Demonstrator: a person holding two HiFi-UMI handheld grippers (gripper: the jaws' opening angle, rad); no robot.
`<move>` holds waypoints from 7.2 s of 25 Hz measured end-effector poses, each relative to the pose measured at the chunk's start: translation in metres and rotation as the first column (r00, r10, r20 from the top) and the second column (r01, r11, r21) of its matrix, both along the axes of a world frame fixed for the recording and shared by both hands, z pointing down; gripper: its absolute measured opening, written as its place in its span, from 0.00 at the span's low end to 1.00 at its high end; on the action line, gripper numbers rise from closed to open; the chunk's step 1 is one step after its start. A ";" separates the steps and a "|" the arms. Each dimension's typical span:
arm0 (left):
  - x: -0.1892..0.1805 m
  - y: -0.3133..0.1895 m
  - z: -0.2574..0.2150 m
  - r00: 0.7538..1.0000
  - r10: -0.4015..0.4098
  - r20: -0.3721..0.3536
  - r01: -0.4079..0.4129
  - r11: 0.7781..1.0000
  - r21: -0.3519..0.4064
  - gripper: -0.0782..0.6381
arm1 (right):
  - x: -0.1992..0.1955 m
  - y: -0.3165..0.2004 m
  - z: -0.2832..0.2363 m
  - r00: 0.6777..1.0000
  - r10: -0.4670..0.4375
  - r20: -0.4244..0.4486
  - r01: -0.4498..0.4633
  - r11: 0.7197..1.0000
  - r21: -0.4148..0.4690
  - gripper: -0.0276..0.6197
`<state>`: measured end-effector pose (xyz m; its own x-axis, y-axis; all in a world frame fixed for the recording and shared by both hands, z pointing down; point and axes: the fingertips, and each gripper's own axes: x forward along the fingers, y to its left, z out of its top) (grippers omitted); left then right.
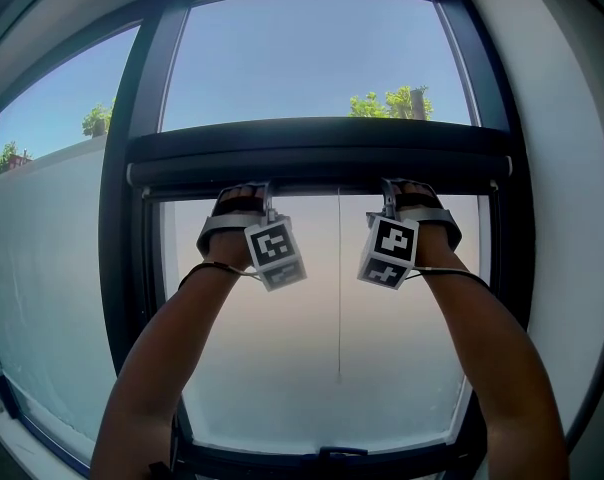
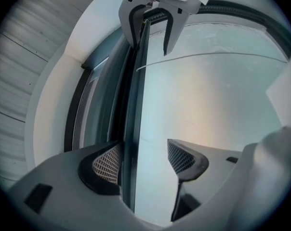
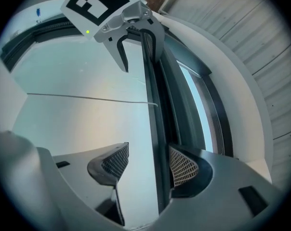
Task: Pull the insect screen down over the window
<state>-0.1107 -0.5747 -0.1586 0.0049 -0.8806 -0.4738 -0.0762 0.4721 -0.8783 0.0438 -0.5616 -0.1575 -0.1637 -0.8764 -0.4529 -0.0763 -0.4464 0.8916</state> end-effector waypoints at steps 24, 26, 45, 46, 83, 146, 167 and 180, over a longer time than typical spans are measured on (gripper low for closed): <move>-0.001 0.003 0.027 0.999 -0.039 0.033 0.043 0.988 -0.146 0.50 | 0.012 -0.010 0.021 0.993 0.100 -0.057 -0.104 0.991 -0.088 0.41; 0.000 0.001 0.028 0.999 -0.036 0.032 0.041 0.983 -0.180 0.50 | 0.013 -0.011 0.020 0.994 0.096 -0.058 -0.102 0.988 -0.113 0.41; 0.000 0.001 0.086 1.000 -0.006 0.029 0.014 0.956 -0.293 0.50 | 0.013 -0.009 0.080 0.992 0.090 -0.093 -0.112 0.959 -0.261 0.41; 0.001 0.001 0.091 1.000 -0.006 0.026 0.013 0.955 -0.297 0.50 | 0.013 -0.009 0.085 0.992 0.089 -0.094 -0.111 0.957 -0.267 0.41; 0.008 0.011 0.276 0.996 0.088 -0.030 -0.091 0.865 -0.493 0.50 | 0.018 -0.003 0.272 0.989 0.035 -0.141 -0.099 0.876 -0.471 0.41; 0.014 0.030 0.584 0.989 0.105 -0.108 -0.147 0.503 -0.852 0.47 | 0.024 0.016 0.578 0.983 -0.009 -0.186 -0.151 0.544 -0.825 0.42; 0.015 0.045 0.702 0.993 0.067 -0.098 -0.116 0.340 -0.933 0.47 | 0.027 0.028 0.693 0.976 -0.012 -0.217 -0.194 0.411 -0.891 0.42; 0.019 0.046 0.727 0.988 0.027 -0.153 -0.153 0.366 -0.918 0.47 | 0.028 0.028 0.719 0.979 0.021 -0.203 -0.193 0.421 -0.886 0.42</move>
<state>-0.0915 -0.5289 0.5684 0.1244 -0.7629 0.6345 -0.1749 -0.6463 -0.7428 0.0714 -0.5331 0.5617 -0.0210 -0.7833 0.6213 0.0711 0.6187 0.7824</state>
